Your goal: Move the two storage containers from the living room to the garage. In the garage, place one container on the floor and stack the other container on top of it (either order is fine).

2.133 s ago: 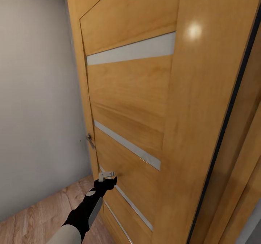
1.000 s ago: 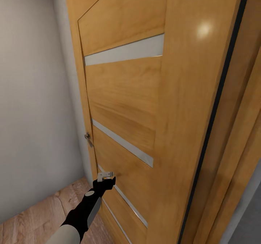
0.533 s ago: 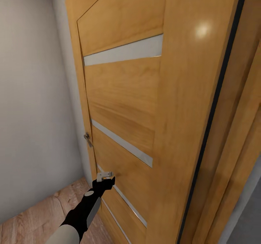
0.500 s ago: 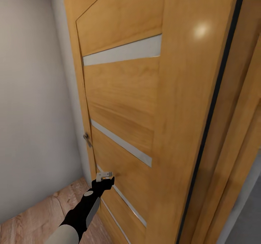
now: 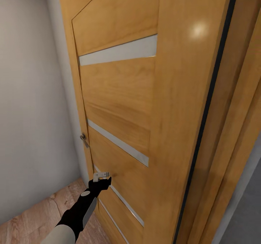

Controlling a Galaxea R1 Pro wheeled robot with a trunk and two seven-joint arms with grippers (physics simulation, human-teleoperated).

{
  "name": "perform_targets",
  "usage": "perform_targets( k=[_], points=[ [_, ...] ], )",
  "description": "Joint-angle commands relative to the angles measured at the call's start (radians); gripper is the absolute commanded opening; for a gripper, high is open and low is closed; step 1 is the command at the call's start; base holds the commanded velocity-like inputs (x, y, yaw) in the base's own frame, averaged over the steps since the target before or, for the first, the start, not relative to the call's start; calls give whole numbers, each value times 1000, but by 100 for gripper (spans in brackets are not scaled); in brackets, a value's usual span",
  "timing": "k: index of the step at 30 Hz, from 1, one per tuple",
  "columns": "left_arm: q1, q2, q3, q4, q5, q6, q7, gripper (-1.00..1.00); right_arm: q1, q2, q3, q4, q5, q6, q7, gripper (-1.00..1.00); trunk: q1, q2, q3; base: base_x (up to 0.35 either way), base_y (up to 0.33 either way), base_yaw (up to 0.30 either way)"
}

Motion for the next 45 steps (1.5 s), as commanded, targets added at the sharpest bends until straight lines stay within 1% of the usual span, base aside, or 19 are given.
perform_targets(
  k=[1, 7, 11, 45],
  points=[
    [0, -51, -4, -3, 14, 6, -5, 100, 0, 0, 6, 1, -2, -3, -2, 100, 1, 0, 0, 0, 0, -1],
    [0, -51, -4, -3, 14, 6, -5, 100, 0, 0, 6, 1, -2, -3, -2, 100, 1, 0, 0, 0, 0, 1],
    [0, -51, -4, -3, 14, 6, -5, 100, 0, 0, 6, 1, -2, -3, -2, 100, 1, 0, 0, 0, 0, 142],
    [0, -47, -4, -3, 14, 6, -6, 100, 0, 0, 6, 1, -2, -3, -3, 100, 1, 0, 0, 0, 0, 267]
  ],
)
